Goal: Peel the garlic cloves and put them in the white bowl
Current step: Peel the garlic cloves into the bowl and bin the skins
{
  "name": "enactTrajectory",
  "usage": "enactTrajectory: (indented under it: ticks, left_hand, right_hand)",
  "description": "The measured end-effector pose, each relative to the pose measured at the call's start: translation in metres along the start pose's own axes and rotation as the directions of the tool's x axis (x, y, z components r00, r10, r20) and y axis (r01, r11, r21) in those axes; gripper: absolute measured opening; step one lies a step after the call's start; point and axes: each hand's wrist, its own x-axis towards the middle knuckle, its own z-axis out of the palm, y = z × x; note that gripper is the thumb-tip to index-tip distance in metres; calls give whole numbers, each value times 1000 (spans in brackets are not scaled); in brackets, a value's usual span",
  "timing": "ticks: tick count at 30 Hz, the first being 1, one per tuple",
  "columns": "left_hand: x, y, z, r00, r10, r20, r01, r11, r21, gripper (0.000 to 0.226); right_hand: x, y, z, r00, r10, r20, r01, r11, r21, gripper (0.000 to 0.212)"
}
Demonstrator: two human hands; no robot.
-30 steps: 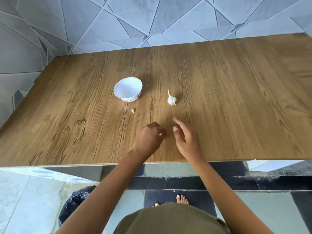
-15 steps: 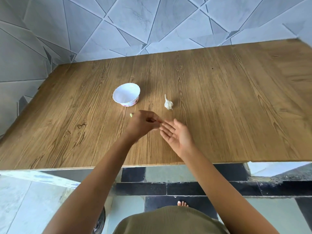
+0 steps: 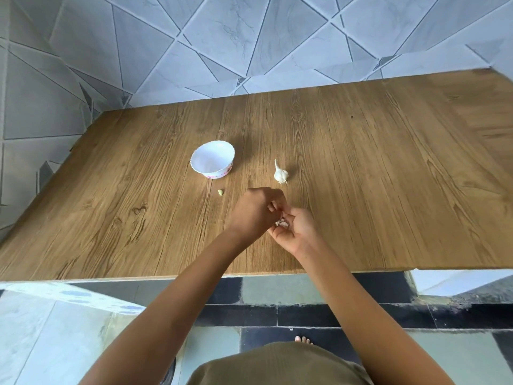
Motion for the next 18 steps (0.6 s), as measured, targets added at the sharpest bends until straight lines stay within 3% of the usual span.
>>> enactTrajectory:
  ticks: [5,10,13,18]
  left_hand:
    - [1,-13,-13,985,-171,-1,168,970,-173,30]
    - [-11,-37,-36,873,-479,-97,389,801,-456,31]
    - [-26,-56,-44,823,-546,-159,468,809,-354,32]
    - [-45,-70,-39,839,-529,-125,491,837,-242,27]
  right_hand:
    - [7,-1,-4,1000,-18,14,18,1000,10,27]
    - [9,-6,-8,998,-37,57,38,999,-23,33]
    - [11,-8,-11,998,-56,36,57,998,-29,35]
    - [13,-8,-11,996,-87,6,87,995,-49,35]
